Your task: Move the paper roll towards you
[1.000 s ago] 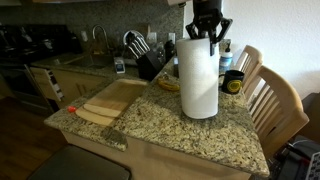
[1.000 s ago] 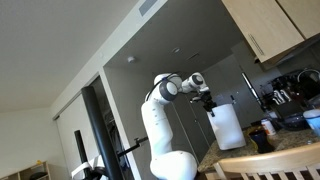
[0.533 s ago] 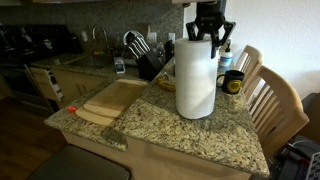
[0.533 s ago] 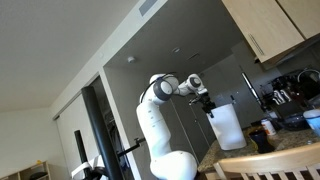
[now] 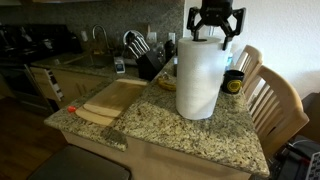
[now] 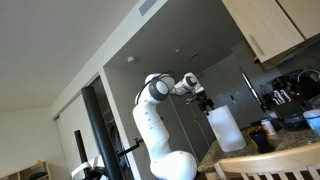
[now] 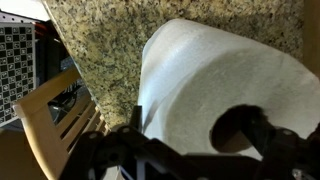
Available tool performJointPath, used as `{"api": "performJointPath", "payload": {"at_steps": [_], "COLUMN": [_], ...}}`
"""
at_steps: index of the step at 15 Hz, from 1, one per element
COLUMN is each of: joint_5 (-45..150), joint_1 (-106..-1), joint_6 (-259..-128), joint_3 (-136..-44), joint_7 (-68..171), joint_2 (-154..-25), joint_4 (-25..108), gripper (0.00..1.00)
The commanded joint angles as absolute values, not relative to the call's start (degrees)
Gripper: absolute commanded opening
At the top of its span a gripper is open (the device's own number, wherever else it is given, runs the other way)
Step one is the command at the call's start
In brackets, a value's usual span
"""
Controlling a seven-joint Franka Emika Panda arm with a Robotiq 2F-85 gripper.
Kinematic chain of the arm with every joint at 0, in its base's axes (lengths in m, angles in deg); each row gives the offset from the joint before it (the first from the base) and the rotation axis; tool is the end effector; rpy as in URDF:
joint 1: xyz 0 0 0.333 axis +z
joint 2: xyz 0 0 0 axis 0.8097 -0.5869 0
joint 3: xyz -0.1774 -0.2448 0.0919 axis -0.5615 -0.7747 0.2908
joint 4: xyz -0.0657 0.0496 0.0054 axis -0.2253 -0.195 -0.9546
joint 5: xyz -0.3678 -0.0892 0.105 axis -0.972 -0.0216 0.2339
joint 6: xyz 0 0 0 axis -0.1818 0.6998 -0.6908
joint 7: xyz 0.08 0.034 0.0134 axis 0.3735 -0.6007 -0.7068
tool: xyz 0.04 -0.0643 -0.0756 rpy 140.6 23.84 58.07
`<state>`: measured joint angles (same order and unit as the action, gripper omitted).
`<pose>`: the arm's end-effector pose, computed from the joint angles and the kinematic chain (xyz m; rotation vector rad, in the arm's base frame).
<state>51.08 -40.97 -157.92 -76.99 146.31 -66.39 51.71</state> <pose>0.4913 0.1972 0.5964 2.4645 -1.9351 0.1733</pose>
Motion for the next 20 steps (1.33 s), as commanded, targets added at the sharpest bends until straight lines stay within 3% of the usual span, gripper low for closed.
{"api": "performJointPath", "payload": {"at_steps": [1,7,20], "joint_5": [50.2,38.8,41.3], "joint_1": [-42.2,-41.9,-42.3], "joint_6": [-154.0,-153.8,-154.0], "joint_3": [-75.1,-69.6,-70.2], "joint_7": [146.2,153.8,151.4], "joint_2": [-65.5,-61.9,-62.9], "joint_4": [47.3,34.1,36.3], "gripper": [1.0,1.0,1.0]}}
